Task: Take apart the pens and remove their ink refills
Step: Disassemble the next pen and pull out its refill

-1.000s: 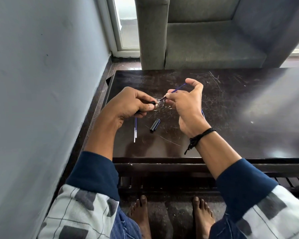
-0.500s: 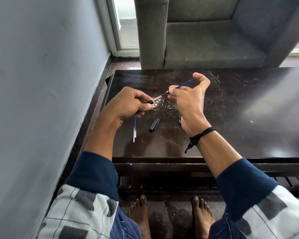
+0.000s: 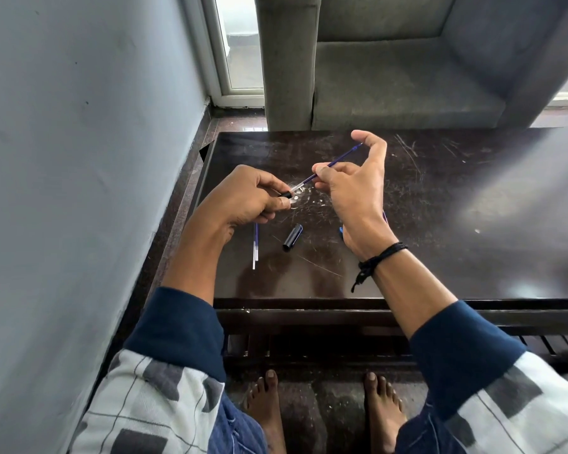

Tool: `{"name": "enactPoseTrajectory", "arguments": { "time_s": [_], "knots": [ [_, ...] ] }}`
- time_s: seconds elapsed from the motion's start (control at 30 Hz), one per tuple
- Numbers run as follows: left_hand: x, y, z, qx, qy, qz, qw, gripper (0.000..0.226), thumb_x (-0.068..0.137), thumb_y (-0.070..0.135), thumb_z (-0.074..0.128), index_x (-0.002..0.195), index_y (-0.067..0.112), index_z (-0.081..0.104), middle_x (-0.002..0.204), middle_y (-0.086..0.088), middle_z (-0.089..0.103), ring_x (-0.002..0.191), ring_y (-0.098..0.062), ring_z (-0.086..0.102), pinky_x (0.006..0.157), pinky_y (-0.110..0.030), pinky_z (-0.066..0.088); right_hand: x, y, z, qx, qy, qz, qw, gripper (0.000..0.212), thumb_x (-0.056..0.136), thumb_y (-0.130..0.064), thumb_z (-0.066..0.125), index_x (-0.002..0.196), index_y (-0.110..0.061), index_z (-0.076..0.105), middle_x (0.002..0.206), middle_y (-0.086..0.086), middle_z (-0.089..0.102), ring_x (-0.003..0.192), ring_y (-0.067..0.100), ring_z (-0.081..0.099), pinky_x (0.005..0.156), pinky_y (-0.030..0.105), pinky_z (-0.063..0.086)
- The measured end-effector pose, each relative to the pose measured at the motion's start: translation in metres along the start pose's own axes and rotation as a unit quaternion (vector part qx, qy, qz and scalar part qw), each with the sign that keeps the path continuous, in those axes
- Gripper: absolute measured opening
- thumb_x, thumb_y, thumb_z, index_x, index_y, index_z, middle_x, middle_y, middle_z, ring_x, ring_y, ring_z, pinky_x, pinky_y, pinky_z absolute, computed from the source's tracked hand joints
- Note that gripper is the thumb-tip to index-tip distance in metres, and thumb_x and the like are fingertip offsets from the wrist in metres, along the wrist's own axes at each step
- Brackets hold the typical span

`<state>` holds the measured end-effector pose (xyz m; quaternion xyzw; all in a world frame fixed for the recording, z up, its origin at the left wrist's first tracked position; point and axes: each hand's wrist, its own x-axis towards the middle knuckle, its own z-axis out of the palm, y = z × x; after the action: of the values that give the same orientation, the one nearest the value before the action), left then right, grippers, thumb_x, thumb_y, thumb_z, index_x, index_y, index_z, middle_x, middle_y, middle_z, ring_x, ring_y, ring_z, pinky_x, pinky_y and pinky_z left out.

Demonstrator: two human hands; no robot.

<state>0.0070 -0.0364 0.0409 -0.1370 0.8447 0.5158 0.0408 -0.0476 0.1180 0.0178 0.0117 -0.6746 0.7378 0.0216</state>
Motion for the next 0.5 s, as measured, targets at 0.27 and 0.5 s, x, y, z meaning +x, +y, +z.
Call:
{"name": "enactPoseTrajectory", "arguments": {
  "time_s": [0.27, 0.5],
  "knots": [
    [0.0010, 0.0010, -0.0003, -0.012, 0.000, 0.003, 1.000, 0.017, 0.088, 0.005, 0.074, 0.103, 0.013, 0.077, 0.087, -0.004, 0.076, 0.059, -0.004, 0.059, 0.063, -0.020, 0.054, 0.0008, -0.0012, -0.0003, 0.003, 0.005, -0.003, 1.000, 0.058, 0.086, 0.003, 0.070, 0.125, -0.028, 0.042, 0.066, -0.001, 0.066, 0.067, 0.016, 0.068, 0.089, 0.050, 0.057],
    [0.0014, 0.0011, 0.0017, -0.013, 0.004, 0.008, 1.000, 0.015, 0.089, 0.005, 0.073, 0.101, 0.014, 0.077, 0.077, 0.002, 0.074, 0.056, -0.003, 0.058, 0.062, -0.019, 0.054, -0.0013, 0.0013, 0.0033, -0.017, -0.015, -0.016, 1.000, 0.055, 0.086, 0.002, 0.070, 0.125, -0.027, 0.044, 0.067, 0.000, 0.069, 0.072, 0.020, 0.072, 0.089, 0.050, 0.057]
  ]
}}
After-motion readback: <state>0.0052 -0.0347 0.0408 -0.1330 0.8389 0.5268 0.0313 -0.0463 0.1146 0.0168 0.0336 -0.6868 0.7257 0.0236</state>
